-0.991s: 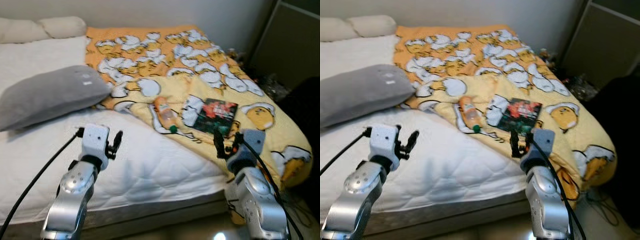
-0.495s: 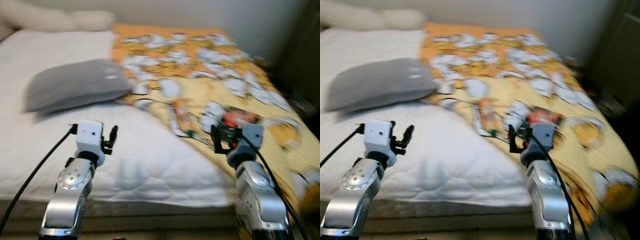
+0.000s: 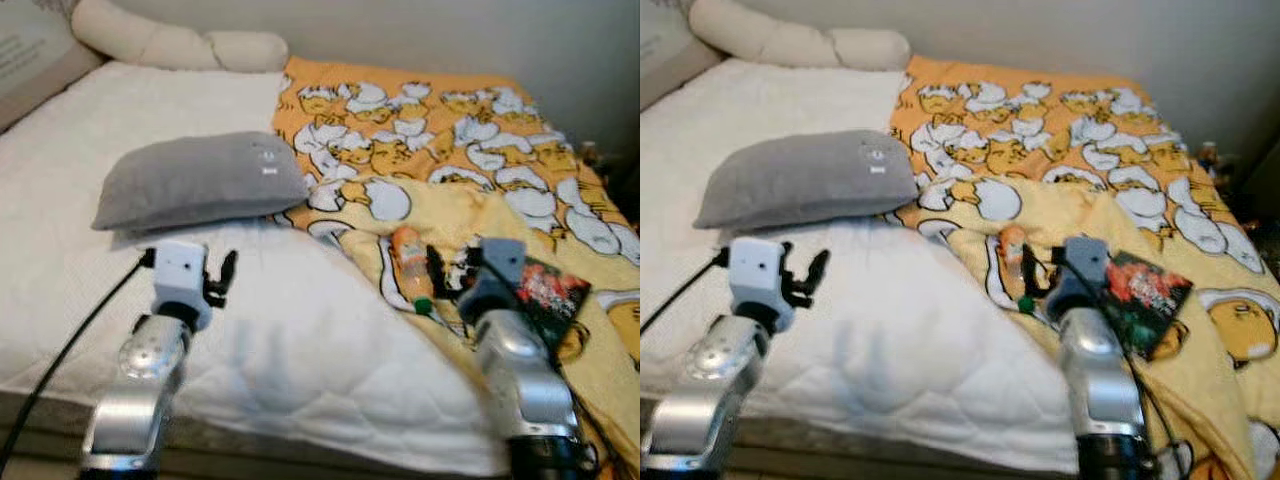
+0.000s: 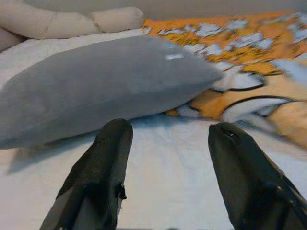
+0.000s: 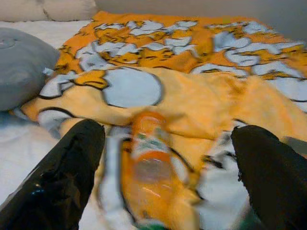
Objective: Clean up the room
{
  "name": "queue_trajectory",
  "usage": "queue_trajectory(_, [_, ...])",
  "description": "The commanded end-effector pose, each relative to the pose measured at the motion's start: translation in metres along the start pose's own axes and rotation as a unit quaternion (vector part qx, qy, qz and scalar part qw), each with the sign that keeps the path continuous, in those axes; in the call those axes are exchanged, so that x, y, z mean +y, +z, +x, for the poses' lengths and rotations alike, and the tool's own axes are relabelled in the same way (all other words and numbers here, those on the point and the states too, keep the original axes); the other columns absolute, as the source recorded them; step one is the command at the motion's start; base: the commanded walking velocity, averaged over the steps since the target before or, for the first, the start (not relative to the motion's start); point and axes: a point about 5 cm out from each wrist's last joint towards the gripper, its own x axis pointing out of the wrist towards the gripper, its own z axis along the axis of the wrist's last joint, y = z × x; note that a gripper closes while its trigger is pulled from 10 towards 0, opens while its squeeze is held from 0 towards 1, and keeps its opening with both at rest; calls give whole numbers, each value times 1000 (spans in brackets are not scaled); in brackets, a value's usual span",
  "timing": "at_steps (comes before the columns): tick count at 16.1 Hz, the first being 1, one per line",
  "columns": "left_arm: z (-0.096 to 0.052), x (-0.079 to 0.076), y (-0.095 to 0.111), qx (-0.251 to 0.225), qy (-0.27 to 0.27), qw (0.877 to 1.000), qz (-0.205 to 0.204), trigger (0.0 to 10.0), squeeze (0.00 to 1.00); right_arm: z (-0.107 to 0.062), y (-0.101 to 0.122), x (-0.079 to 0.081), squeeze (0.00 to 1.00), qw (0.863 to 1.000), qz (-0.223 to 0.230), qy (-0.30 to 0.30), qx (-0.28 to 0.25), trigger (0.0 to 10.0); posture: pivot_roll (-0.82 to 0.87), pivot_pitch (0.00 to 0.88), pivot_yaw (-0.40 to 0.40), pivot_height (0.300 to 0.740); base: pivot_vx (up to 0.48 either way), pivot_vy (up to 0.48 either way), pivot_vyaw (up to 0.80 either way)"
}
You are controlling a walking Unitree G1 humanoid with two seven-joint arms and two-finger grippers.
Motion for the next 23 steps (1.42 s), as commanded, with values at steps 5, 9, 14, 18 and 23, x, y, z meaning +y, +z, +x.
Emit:
queue_trajectory(5, [4, -14, -1, 12, -80, 996, 45, 10000, 0, 9, -3, -9, 1000, 999, -26, -6, 39, 10000, 3, 0, -38, 740, 0, 0, 0])
queue_trajectory(9, [8, -12, 1, 32, -134, 987, 84, 10000, 0, 38, 0, -16, 1000, 996, -37, -18, 75, 10000, 5, 0, -12, 740, 0, 0, 0])
queue_trajectory(14, [6, 2, 5, 50, -185, 973, 132, 10000, 0, 72, 15, -22, 1000, 994, -45, -11, 100, 10000, 55, 0, -25, 740, 0, 0, 0])
queue_trajectory(18, [-14, 13, 19, 58, -219, 965, 128, 10000, 0, 87, 34, -13, 1000, 994, -63, 12, 94, 10000, 67, 0, -31, 740, 0, 0, 0])
queue_trajectory(23, [-29, 3, 49, 40, -250, 960, 121, 10000, 0, 92, 38, 3, 1000, 993, -64, 39, 89, 10000, 119, 142, -71, 740, 0, 0, 0])
